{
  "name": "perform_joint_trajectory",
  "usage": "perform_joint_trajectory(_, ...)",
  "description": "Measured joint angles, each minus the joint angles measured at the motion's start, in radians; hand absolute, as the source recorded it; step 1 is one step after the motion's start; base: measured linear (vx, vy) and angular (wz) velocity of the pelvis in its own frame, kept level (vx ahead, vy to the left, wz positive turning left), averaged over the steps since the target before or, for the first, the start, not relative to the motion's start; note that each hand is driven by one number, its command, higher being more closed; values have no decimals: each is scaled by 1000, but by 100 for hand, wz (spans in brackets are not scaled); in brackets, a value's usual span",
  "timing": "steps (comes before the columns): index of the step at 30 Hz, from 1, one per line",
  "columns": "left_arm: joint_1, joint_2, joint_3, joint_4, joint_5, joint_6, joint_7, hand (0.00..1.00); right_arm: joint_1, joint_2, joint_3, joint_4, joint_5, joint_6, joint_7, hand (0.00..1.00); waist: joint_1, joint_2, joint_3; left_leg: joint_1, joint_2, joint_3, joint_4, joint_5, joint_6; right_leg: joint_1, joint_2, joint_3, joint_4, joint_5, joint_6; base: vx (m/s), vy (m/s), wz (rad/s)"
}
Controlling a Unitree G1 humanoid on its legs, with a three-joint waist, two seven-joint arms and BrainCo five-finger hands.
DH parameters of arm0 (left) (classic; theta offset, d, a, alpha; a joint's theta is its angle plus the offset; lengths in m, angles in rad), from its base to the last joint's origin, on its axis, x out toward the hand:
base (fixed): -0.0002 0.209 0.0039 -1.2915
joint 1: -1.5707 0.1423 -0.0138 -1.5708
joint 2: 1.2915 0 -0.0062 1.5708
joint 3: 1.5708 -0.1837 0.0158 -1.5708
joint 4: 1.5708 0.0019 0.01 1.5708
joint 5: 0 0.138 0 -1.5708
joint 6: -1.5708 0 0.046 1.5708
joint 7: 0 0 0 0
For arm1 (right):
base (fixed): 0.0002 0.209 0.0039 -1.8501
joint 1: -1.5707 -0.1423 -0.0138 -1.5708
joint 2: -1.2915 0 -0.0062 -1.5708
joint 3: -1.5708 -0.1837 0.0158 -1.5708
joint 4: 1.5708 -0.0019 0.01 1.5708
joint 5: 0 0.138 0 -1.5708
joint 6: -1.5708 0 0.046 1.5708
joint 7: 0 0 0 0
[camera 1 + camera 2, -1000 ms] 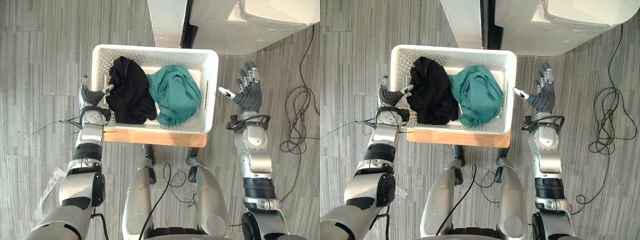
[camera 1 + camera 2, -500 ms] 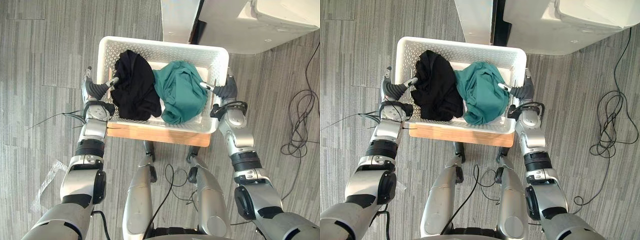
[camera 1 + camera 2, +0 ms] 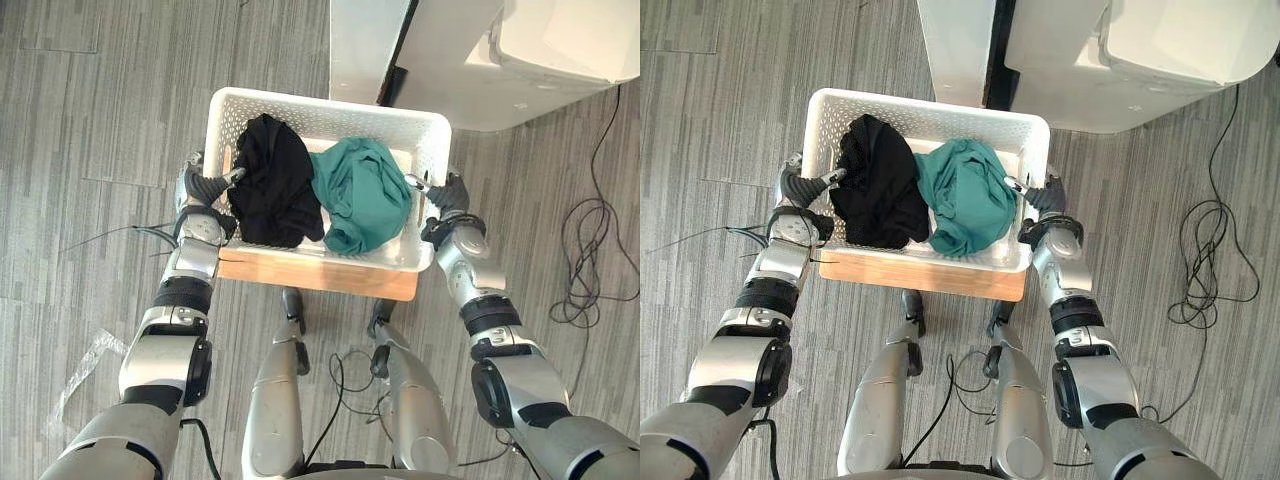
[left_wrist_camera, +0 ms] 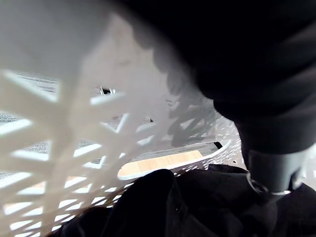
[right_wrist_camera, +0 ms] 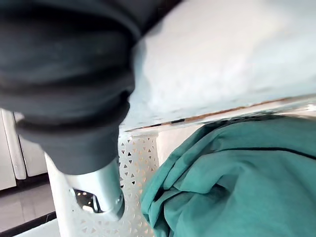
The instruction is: Pick up the laundry basket with both hands and put the clothes into the washing machine.
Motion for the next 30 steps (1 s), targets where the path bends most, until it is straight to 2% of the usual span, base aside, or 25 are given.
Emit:
perform_joint_trajectory(4, -8, 14, -16, 8, -1, 10, -23, 100, -9, -11, 0, 20, 15, 6, 1, 100, 0, 0, 0, 0, 8, 5, 9, -1, -1, 2, 4, 1, 0, 5, -6, -8, -16, -5)
perform_joint_trajectory(12, -2, -9, -34, 79, 3, 48, -87, 100, 36, -27, -10, 31, 16, 76, 2, 100, 0, -1, 0, 61, 31, 32, 38, -20, -4, 59, 21, 24, 0, 6, -9, -9, -22, -10)
perform_joint_trajectory(15, 7, -15, -96, 86, 24, 48, -114, 100, 102, -50, -23, 30, 15, 91, 8, 100, -3, -1, 0, 115, 32, 41, 32, -23, -5, 103, 21, 30, 3, 4, -10, 0, -7, -8)
perform_joint_trajectory(17, 57, -15, -149, 36, 43, 39, -132, 100, 192, -64, -29, -23, 14, 115, 23, 100, -5, -1, 0, 182, 27, 58, 11, -23, -5, 146, 18, 47, 10, -5, -5, 13, 10, -13)
perform_joint_trajectory(19, 143, -13, -169, -60, 59, 20, -133, 100, 299, -64, -41, -115, 14, 117, 38, 100, -12, 0, -1, 234, 18, 58, -7, -23, -4, 180, 10, 49, 28, -27, -2, 20, 3, 0)
perform_joint_trajectory(20, 201, -13, -172, -129, 63, 3, -139, 100, 362, -65, -52, -167, 14, 118, 58, 100, -32, 0, -5, 261, 11, 55, -21, -23, -4, 199, 2, 43, 45, -47, 3, 30, -4, 18)
perform_joint_trajectory(22, 277, -14, -176, -211, 63, -17, -154, 100, 441, -61, -77, -247, 2, 118, 80, 100, -45, 0, -25, 283, 4, 54, -38, -24, -6, 210, -2, 37, 52, -62, 13, 39, -8, 11)
perform_joint_trajectory(24, 402, -28, -176, -334, 59, -51, -173, 100, 555, -54, -123, -348, -15, 112, 127, 100, -62, 2, -57, 330, -7, 57, -66, -23, -4, 244, -5, 36, 51, -71, 15, 81, 7, 0)
perform_joint_trajectory(25, 427, -39, -176, -355, 59, -56, -177, 100, 580, -50, -138, -361, -15, 110, 136, 100, -62, 2, -67, 348, -8, 58, -75, -23, -4, 257, -6, 36, 52, -78, 20, 95, -2, 0)
perform_joint_trajectory(28, 568, -89, -167, -472, 48, -82, -196, 100, 703, 3, -217, -445, -24, 105, 170, 100, -65, 4, -146, 418, -11, 65, -118, -23, -5, 301, -7, 45, 54, -99, 22, 152, -29, -8)
perform_joint_trajectory(30, 673, -126, -149, -541, 18, -107, -205, 100, 776, 40, -242, -474, -24, 74, 192, 100, -71, 8, -194, 490, -12, 87, -151, -29, -11, 350, 1, 60, 47, -112, 27, 143, -8, -20)
